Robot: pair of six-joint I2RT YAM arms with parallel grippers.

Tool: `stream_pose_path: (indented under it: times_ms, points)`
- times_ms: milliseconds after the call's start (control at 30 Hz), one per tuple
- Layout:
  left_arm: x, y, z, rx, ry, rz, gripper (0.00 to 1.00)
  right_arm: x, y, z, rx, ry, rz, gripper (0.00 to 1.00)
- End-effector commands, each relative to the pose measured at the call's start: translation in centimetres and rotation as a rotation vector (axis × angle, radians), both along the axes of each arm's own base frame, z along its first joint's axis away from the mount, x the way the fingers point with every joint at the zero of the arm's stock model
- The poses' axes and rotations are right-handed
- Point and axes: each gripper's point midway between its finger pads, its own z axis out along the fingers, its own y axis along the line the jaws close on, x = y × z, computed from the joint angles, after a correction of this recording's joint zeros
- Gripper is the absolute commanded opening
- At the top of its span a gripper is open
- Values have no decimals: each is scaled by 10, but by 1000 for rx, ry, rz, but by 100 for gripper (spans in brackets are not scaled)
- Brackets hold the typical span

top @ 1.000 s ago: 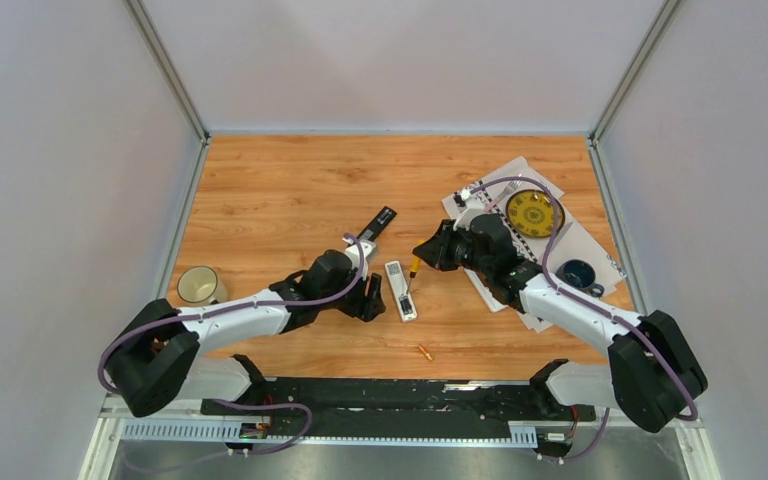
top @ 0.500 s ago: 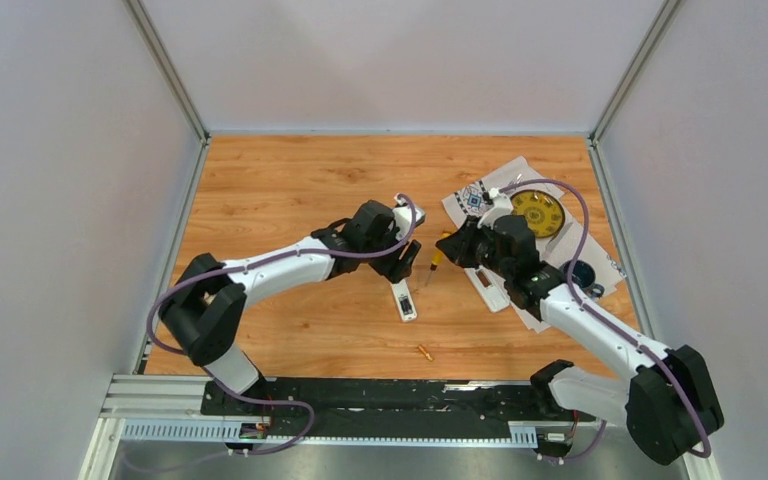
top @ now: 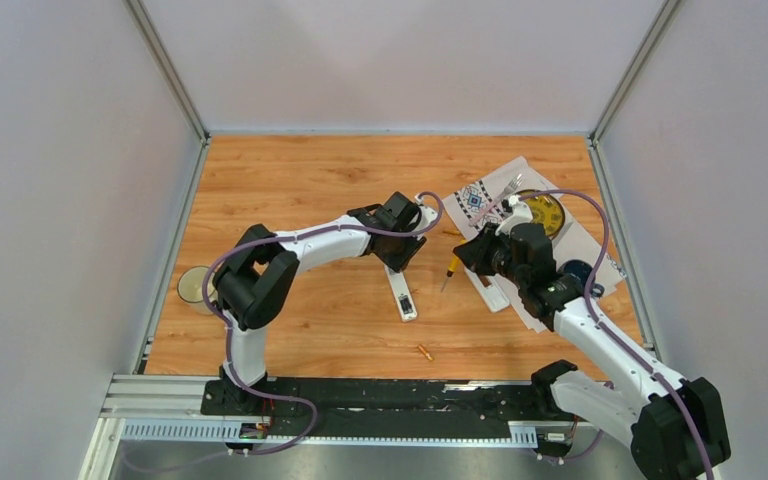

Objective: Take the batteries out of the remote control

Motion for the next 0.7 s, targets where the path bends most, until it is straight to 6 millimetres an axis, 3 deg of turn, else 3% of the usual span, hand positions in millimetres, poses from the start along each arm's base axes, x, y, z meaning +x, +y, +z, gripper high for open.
stream_pose_path:
  times_ms: [0, 267, 400, 500, 667]
  points:
    - [-15, 23, -8, 67, 45, 20, 40, -2, 0, 3, 0, -16, 15, 0]
    - [-54, 39, -13, 3, 109, 3, 26, -3, 5, 1, 15, -10, 40, 0]
    - [-66, 44, -16, -20, 128, 16, 24, -4, 7, 0, 25, -5, 50, 0]
    - [-68, 42, -8, -65, 111, 25, 23, -4, 9, 1, 31, -5, 55, 0]
    - [-51, 25, 35, -171, 6, 11, 25, -5, 7, 2, 27, -7, 48, 0]
